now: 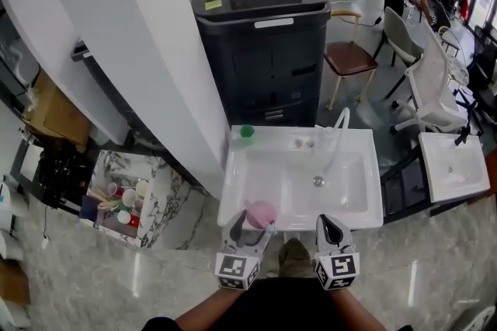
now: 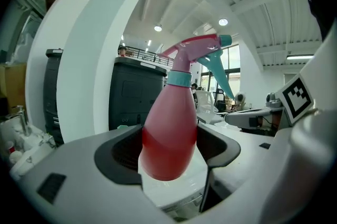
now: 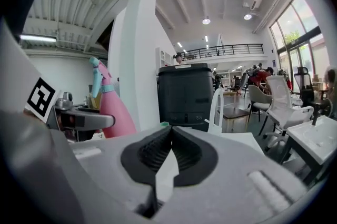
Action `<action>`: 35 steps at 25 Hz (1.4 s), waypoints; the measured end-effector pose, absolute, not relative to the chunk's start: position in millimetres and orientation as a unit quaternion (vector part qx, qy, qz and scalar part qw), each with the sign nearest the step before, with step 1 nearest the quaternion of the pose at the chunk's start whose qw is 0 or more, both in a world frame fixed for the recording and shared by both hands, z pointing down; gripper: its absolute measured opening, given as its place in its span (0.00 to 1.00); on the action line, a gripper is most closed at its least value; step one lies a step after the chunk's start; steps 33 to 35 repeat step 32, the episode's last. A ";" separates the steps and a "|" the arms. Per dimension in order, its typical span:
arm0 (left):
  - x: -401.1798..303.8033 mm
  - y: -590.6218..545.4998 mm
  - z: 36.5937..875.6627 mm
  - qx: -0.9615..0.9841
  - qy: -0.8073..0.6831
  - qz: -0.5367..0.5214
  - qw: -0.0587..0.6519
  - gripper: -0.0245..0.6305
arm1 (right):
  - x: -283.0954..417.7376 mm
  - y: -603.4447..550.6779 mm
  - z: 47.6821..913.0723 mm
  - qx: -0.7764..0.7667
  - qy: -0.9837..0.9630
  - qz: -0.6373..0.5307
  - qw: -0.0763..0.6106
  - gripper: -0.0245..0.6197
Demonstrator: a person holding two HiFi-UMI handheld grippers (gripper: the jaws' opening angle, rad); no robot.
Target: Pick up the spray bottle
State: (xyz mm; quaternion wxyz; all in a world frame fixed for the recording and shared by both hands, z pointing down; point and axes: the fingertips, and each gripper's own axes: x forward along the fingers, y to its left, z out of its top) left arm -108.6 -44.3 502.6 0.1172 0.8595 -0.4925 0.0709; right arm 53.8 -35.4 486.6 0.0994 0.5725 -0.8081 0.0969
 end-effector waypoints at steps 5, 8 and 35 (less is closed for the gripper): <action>-118.3 -33.5 503.9 0.851 -0.508 0.076 0.108 0.54 | 60.6 -35.0 484.0 0.578 -0.802 0.122 0.084 0.03; -118.0 -40.6 504.3 0.850 -0.509 0.076 0.112 0.54 | 59.4 -42.2 482.7 0.577 -0.805 0.110 0.088 0.03; -82.6 -108.5 493.6 0.875 -0.475 0.062 0.072 0.54 | 77.0 -108.5 492.0 0.591 -0.794 0.103 0.098 0.03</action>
